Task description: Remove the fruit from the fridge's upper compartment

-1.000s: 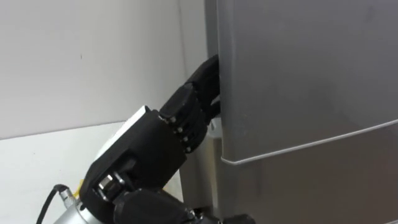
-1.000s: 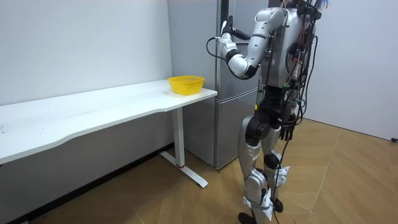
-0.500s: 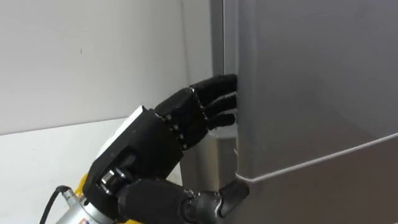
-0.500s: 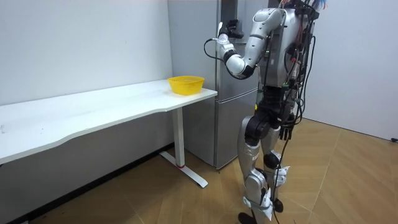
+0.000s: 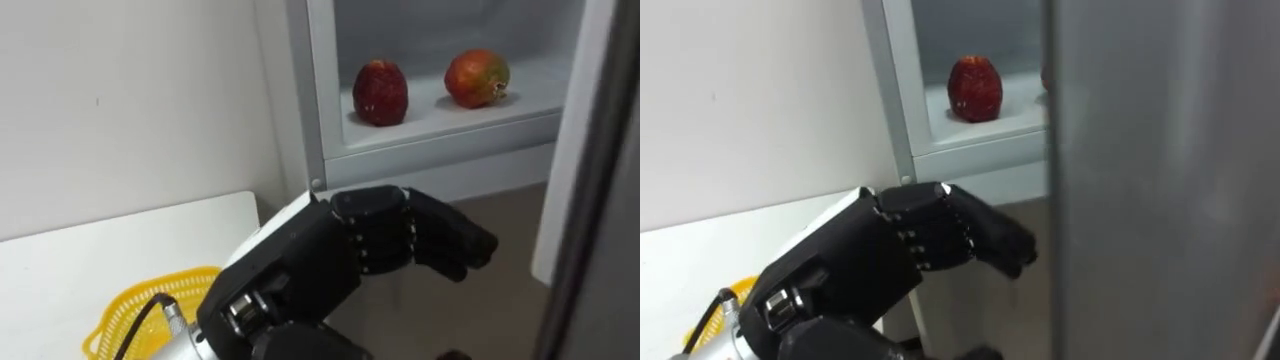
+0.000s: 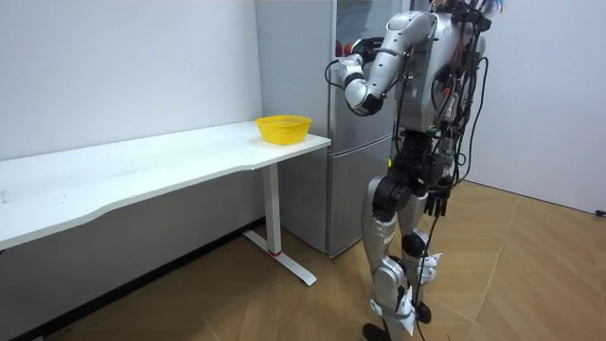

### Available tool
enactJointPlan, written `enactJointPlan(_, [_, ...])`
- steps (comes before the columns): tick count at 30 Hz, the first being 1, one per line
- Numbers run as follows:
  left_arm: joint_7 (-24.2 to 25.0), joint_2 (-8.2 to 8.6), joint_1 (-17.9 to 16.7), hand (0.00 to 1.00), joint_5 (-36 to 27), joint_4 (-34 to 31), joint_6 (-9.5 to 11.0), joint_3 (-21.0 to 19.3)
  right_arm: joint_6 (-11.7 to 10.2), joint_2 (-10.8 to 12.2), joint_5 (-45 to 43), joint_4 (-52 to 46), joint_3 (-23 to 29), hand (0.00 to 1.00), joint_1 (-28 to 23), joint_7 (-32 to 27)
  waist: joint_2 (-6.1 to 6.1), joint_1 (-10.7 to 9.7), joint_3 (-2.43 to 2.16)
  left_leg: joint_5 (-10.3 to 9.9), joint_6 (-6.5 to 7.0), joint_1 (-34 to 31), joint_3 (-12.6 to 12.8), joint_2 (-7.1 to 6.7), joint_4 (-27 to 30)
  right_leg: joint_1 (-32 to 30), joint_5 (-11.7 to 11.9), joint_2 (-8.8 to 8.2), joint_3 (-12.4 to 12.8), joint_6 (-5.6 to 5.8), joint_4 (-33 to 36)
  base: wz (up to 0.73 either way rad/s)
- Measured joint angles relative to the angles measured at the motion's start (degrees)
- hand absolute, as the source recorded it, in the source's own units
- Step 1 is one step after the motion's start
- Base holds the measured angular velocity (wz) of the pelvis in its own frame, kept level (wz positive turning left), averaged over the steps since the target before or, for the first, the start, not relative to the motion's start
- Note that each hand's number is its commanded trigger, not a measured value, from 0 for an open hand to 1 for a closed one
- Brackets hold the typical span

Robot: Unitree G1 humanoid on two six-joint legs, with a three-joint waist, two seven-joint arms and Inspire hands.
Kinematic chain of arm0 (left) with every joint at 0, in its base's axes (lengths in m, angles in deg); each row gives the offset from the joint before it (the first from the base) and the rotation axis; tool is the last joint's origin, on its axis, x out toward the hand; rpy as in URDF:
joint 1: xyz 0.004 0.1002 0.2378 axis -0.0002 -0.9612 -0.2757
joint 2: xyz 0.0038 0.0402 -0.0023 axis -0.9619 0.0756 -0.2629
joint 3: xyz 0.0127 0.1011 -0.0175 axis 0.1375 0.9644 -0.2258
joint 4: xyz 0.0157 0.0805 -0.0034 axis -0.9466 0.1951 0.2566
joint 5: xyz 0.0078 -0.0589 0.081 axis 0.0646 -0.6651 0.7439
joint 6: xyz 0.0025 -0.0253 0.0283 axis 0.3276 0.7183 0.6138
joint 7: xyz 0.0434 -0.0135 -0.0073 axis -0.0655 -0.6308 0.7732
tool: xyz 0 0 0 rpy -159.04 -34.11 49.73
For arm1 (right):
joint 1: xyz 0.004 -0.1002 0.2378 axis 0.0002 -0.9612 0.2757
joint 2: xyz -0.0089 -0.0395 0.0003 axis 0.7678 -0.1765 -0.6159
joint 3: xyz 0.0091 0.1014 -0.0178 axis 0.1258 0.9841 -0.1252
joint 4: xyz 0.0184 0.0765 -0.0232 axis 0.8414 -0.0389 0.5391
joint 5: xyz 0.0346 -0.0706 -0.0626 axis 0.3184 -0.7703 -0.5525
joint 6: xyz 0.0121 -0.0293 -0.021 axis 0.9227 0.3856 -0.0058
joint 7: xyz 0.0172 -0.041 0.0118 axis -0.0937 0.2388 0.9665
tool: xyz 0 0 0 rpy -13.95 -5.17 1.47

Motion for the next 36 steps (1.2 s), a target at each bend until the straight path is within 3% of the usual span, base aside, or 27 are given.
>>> enactJointPlan(6, [1.2, 0.07, 0.0, 0.00, 0.0, -0.2, 0.0, 0.1, 0.0, 0.0, -0.1, 0.9, 0.0, 0.00, 0.1, 0.1, -0.58, 0.0, 0.28, 0.0, 0.00, 0.0, 0.2, -0.04, 0.0, -0.1, 0.0, 0.02, 0.3, 0.00, -0.1, 0.00])
enactJointPlan(13, [3.3, 0.18, 0.6, 0.00, 0.1, -2.4, 0.0, 1.2, 0.0, 0.0, -0.8, 0.9, 0.0, 0.00, 0.0, 0.1, -0.86, -0.1, 0.16, 0.0, 0.00, 0.0, 0.6, -0.01, 0.0, -0.2, 0.0, 0.07, 0.8, 0.01, -0.2, -0.04])
enactJointPlan(21, [5.9, 0.55, 6.4, 0.00, 0.1, -3.5, 0.0, 3.2, -0.2, 0.0, -2.8, -0.1, 0.0, 0.00, 0.2, 2.0, -1.64, -0.1, -0.40, 0.0, 0.00, 0.1, 0.7, 0.03, 0.1, -0.2, 0.0, 0.10, 0.9, 0.00, -0.1, 0.00])
enactJointPlan(26, [5.8, 1.89, 7.3, 0.00, 0.1, -3.3, 0.0, 5.8, -0.1, 0.0, -2.6, -0.1, -0.3, 0.00, 0.1, 2.5, -1.72, -0.3, -0.44, 0.0, 0.00, 0.4, 0.8, 0.01, 0.0, 0.0, 0.0, 0.04, 1.0, 0.00, 0.0, 0.00])
enactJointPlan(31, [5.6, 2.31, 8.1, 0.00, 0.2, -2.9, 0.0, 8.7, -0.5, 0.0, -2.6, 0.1, -1.3, 0.00, 0.8, 2.5, -1.81, -2.4, -0.38, 0.0, 0.00, 0.3, 0.8, 0.01, 0.1, -0.1, 0.0, 0.06, 1.0, 0.00, 0.1, 0.01])
enactJointPlan(36, [5.8, 3.28, 12.5, 0.00, 0.1, -2.5, -0.1, 12.0, -0.5, 0.1, -2.6, 0.3, -3.3, 0.00, 1.2, 2.5, -1.84, -4.4, -0.36, 0.0, 0.00, -0.2, 1.1, -0.02, 0.1, -1.0, 0.0, 0.12, 1.1, 0.01, 0.0, -0.02])
